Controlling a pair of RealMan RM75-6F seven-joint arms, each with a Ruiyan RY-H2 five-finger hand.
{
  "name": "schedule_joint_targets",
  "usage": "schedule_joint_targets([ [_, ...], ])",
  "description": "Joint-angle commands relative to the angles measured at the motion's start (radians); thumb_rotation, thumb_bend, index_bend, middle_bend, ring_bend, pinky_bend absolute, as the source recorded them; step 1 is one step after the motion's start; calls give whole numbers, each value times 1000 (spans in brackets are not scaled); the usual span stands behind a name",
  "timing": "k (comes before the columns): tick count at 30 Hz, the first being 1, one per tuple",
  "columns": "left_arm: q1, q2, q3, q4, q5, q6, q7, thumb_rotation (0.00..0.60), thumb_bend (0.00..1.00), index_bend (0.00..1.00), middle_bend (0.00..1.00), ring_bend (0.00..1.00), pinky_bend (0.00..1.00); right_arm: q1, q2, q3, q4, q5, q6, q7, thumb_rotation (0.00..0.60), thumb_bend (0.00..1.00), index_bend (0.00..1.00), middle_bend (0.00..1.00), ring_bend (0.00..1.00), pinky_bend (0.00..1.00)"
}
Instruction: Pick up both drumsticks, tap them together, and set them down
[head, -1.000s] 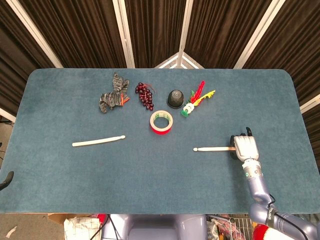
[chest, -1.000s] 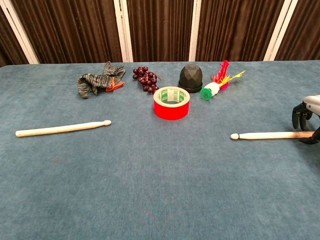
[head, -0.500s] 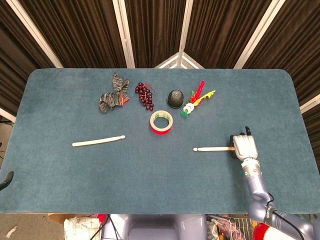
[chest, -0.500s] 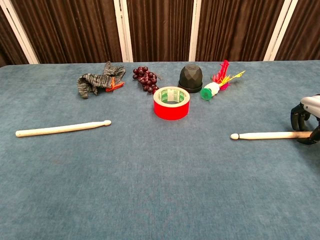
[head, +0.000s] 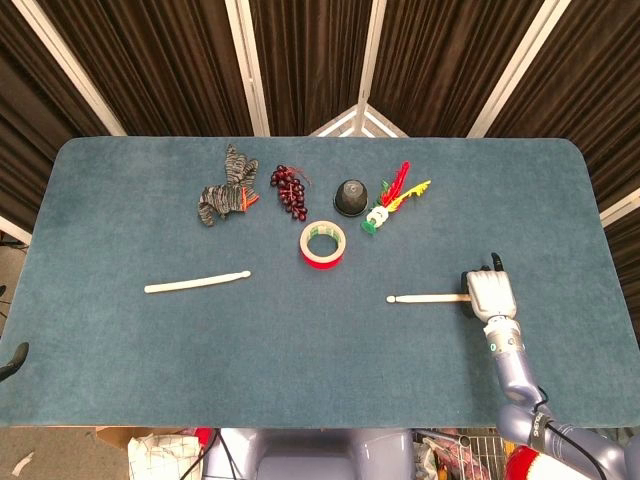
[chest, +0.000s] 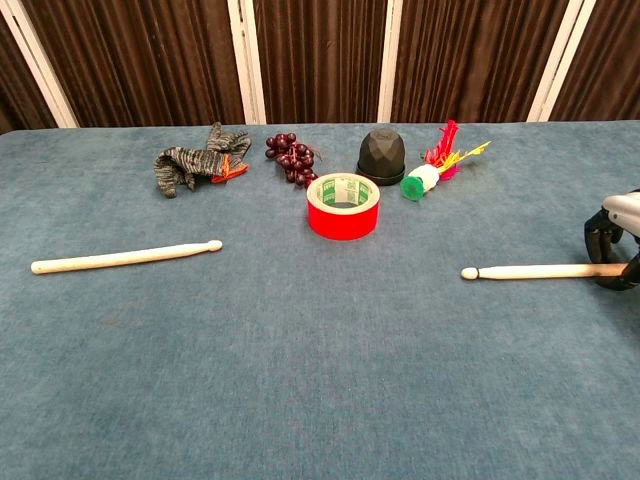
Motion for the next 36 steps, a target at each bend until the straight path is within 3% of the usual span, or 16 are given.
schedule_joint_targets([
  [1, 0, -1, 0, 0, -2, -1, 2, 600, 370, 156, 124, 0, 0, 2, 0, 4, 1, 2, 0, -1, 600, 298, 556, 496, 327, 11],
  [21, 0, 1, 4, -7, 3, 2, 8, 600, 370, 163, 124, 0, 0, 27, 7, 5, -19, 40, -30, -71, 600, 332, 556, 496, 327, 11],
  [36, 0, 1, 8, -10, 6, 1, 15, 600, 370, 165, 124, 0, 0, 36, 6, 2, -22, 60, -42, -84, 600, 391, 616, 496, 327, 11],
])
